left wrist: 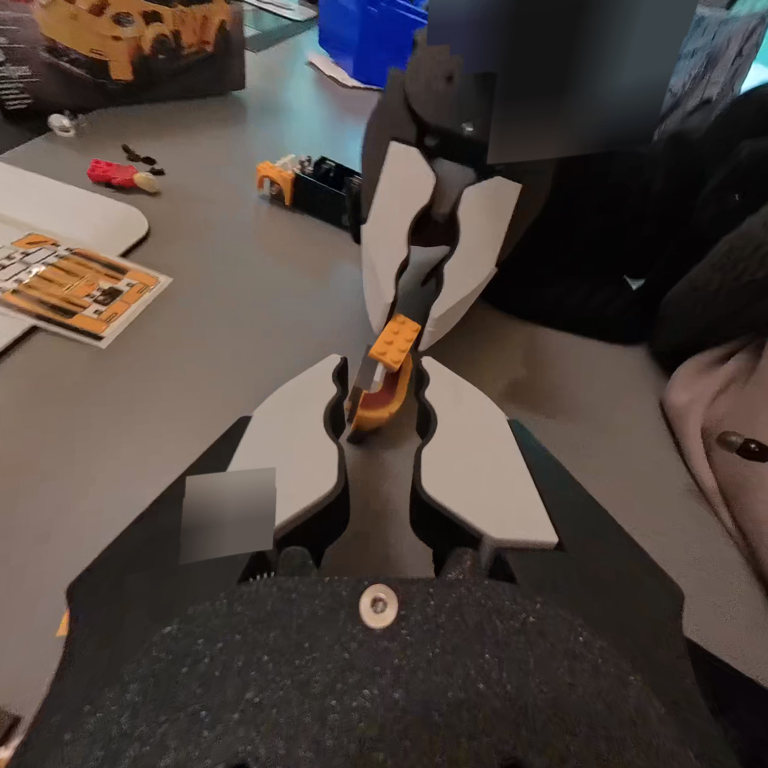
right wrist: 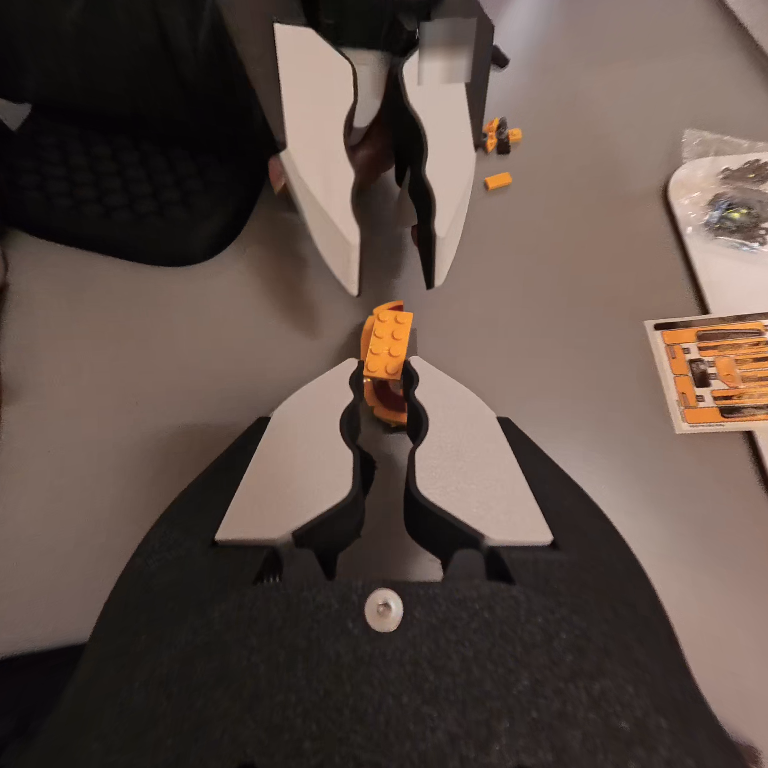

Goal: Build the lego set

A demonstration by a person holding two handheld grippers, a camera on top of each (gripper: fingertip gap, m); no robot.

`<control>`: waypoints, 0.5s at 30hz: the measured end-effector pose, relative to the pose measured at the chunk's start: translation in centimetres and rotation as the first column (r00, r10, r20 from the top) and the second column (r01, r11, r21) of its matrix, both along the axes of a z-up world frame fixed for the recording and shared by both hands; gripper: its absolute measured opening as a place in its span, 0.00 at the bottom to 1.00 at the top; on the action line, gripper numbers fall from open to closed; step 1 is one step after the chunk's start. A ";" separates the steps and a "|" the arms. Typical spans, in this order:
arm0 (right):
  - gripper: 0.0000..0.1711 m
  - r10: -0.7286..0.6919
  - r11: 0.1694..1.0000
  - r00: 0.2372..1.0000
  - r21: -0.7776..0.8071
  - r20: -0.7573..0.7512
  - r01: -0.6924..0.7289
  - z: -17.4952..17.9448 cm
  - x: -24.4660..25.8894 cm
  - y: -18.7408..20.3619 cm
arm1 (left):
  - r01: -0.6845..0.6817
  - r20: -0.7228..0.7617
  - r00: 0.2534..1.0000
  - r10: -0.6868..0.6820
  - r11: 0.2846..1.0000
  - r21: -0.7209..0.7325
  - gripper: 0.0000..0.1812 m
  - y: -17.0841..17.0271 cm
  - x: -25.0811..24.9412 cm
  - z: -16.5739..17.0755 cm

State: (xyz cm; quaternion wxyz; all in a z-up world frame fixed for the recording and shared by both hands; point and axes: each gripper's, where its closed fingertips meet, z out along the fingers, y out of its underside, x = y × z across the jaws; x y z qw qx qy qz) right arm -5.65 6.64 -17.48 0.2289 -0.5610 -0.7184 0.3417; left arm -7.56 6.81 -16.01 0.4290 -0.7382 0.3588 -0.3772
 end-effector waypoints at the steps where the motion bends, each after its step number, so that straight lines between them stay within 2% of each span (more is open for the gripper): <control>1: 0.10 0.003 1.000 1.000 0.002 0.006 -0.003 -0.2 -0.1 -0.1 | 0.020 -0.012 1.000 -0.019 0.999 0.027 0.17 -0.3 0.4 0.1; 3: 0.10 0.011 1.000 1.000 0.009 0.018 -0.011 -0.4 -0.1 -0.1 | 0.034 -0.041 0.999 -0.030 0.996 0.087 0.16 -0.4 0.7 0.1; 11: 0.10 0.076 0.995 0.996 0.057 0.052 -0.079 -0.8 -0.1 0.0 | 0.057 -0.231 0.973 -0.020 0.986 0.155 0.13 -0.3 1.0 -1.8; 15: 0.10 0.095 0.993 0.993 0.065 0.067 -0.100 -1.1 0.1 0.0 | 0.065 -0.273 0.962 -0.012 0.980 0.189 0.11 -0.2 1.0 -2.2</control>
